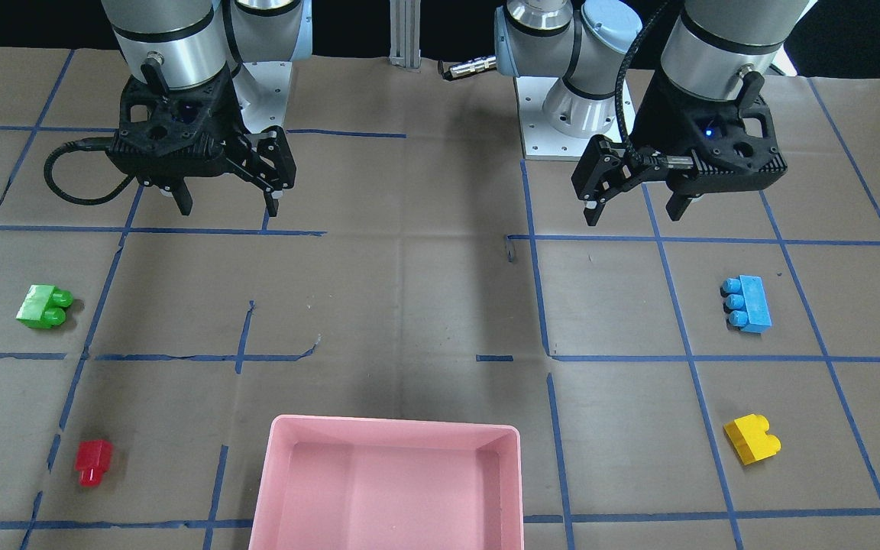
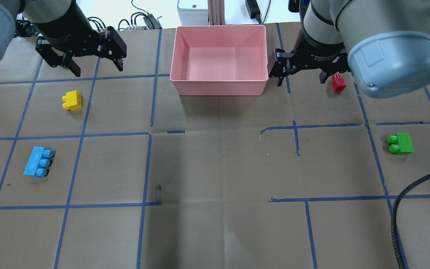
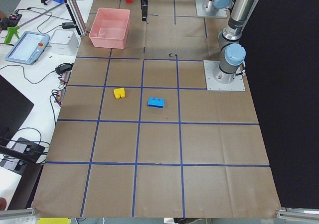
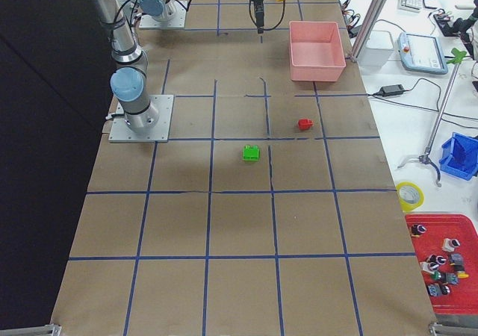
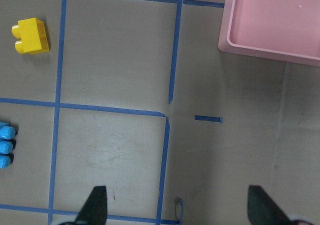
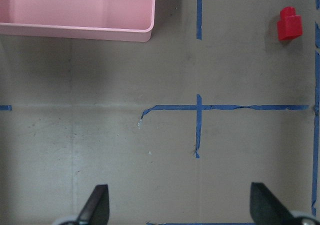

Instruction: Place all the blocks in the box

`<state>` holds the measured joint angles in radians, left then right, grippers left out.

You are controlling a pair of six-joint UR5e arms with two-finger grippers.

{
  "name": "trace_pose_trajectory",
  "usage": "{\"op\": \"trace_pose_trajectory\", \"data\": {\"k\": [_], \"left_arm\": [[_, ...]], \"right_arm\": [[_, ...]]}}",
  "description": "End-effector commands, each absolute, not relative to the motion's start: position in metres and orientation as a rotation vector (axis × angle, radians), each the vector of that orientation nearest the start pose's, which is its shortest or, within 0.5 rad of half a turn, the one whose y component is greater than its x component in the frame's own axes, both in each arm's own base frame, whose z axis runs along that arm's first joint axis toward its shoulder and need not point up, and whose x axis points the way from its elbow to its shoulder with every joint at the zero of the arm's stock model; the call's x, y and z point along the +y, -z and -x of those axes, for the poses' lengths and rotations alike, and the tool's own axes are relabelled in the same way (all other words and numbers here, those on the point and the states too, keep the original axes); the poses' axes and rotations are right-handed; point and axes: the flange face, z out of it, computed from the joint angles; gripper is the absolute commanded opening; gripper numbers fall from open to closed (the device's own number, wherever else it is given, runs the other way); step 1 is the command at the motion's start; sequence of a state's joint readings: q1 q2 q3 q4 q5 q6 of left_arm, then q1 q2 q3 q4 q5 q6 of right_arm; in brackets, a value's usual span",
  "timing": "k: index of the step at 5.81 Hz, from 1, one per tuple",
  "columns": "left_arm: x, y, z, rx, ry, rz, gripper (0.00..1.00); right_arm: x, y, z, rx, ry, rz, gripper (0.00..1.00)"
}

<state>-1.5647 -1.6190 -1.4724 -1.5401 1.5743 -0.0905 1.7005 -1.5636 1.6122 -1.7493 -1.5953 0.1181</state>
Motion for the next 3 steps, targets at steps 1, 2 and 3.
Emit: {"op": "trace_pose_trajectory", "data": {"k": [1, 2, 3], "left_arm": [[-0.5195, -0.5157, 0.1298, 3.136, 0.128, 0.152, 1.00], [-0.5193, -0.5142, 0.1297, 3.134, 0.123, 0.152, 1.00], [-0.5168, -0.5151, 0.1297, 3.134, 0.125, 0.152, 1.00]], "right_arm": [[-0.4838, -0.4852, -0.1940, 3.141, 0.213, 0.012, 1.00], [-0.4841, -0.4852, -0.1933, 3.141, 0.213, 0.010, 1.00], [-0.4844, -0.4862, -0.1933, 3.140, 0.217, 0.010, 1.00]]}}
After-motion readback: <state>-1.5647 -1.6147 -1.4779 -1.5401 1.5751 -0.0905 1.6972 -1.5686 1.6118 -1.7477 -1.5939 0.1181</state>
